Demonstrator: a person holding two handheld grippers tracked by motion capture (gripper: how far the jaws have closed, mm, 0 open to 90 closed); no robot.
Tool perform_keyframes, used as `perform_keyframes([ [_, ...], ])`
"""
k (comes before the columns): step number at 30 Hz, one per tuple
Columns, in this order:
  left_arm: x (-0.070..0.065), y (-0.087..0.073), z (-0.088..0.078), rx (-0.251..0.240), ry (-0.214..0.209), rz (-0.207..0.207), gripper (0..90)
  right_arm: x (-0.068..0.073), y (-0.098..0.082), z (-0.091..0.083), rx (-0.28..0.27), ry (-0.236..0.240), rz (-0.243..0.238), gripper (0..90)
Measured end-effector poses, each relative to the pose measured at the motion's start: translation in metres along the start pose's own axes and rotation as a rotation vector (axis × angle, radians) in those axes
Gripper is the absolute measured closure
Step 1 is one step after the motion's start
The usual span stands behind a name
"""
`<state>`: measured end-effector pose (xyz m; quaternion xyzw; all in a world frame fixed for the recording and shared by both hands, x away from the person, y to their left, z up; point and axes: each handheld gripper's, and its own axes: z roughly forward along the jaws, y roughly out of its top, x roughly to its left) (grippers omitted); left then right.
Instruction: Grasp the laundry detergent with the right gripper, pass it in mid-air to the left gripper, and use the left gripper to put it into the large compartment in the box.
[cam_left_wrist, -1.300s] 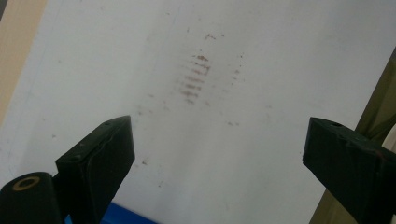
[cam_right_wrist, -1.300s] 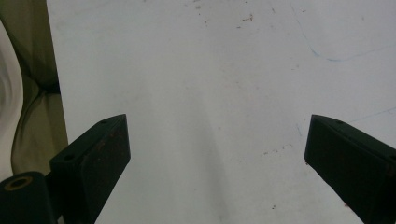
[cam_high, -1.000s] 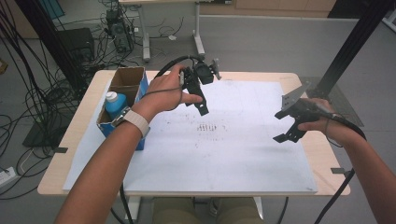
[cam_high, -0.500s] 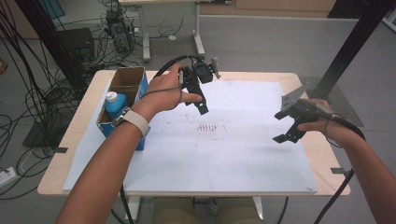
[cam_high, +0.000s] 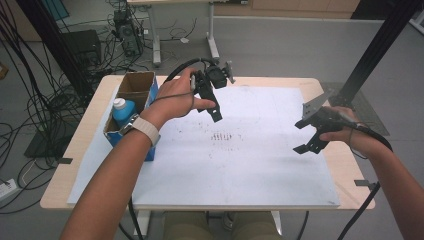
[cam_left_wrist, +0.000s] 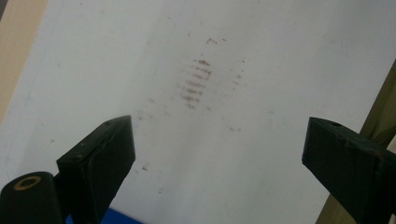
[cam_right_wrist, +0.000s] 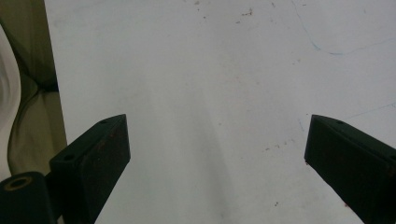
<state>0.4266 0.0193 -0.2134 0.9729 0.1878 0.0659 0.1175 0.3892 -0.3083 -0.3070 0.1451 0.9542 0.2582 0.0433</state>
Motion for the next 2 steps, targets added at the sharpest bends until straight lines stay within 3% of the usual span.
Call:
perform_keyframes([
  [2, -0.0001, 0.0002, 0.0001, -0.002, 0.001, -0.001, 9.9, 0.0002, -0.0003, 0.0001, 0.001, 0.000, 0.002, 7.0],
])
